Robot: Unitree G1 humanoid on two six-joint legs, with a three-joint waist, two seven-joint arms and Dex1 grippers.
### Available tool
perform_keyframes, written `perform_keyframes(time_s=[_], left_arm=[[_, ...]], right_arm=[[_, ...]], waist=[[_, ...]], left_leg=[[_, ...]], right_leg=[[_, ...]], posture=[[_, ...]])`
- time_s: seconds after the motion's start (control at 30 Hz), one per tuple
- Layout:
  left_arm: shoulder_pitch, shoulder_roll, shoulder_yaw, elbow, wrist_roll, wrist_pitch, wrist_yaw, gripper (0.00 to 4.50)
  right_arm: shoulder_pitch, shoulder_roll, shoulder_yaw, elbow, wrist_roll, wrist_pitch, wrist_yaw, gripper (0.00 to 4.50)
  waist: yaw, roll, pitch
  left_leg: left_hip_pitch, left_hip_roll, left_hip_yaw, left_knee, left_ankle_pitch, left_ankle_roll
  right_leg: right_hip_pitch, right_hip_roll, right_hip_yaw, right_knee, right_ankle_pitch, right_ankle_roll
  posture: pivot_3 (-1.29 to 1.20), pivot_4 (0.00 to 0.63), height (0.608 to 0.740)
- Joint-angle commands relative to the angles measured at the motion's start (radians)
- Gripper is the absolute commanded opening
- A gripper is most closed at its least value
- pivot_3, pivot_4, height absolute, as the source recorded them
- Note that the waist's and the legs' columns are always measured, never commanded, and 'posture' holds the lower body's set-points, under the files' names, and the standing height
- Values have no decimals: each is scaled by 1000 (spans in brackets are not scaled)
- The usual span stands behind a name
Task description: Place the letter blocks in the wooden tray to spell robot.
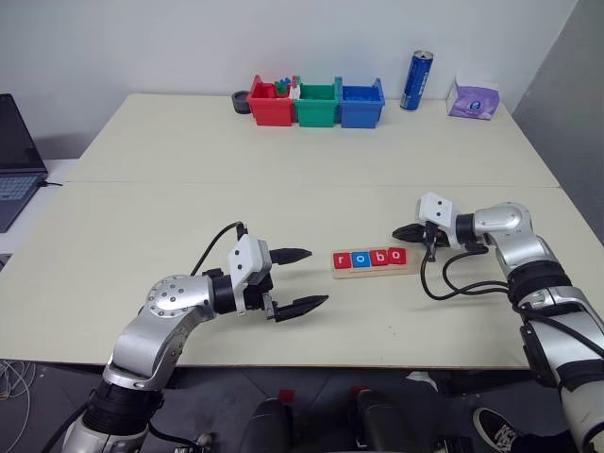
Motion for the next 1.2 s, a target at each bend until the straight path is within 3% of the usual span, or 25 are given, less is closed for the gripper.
perform_keyframes(time_s=[0.03,0.87,1.2], left_arm=[[-4,9,19,-28,-11,-5,-2,4500],[-5,4,15,-24,-6,-11,4,4500],[-6,0,12,-23,-4,-12,6,4500]], right_arm=[[-24,0,3,3,-9,-47,7,57],[10,-7,19,-31,-6,-155,91,57],[-50,-28,-6,32,-16,-135,12,57]], waist=[[0,0,0],[0,0,0],[0,0,0]], left_leg=[[0,0,0,0,0,0],[0,0,0,0,0,0],[0,0,0,0,0,0]], right_leg=[[0,0,0,0,0,0],[0,0,0,0,0,0],[0,0,0,0,0,0]], posture=[[0,150,740],[0,150,740],[0,150,740]])
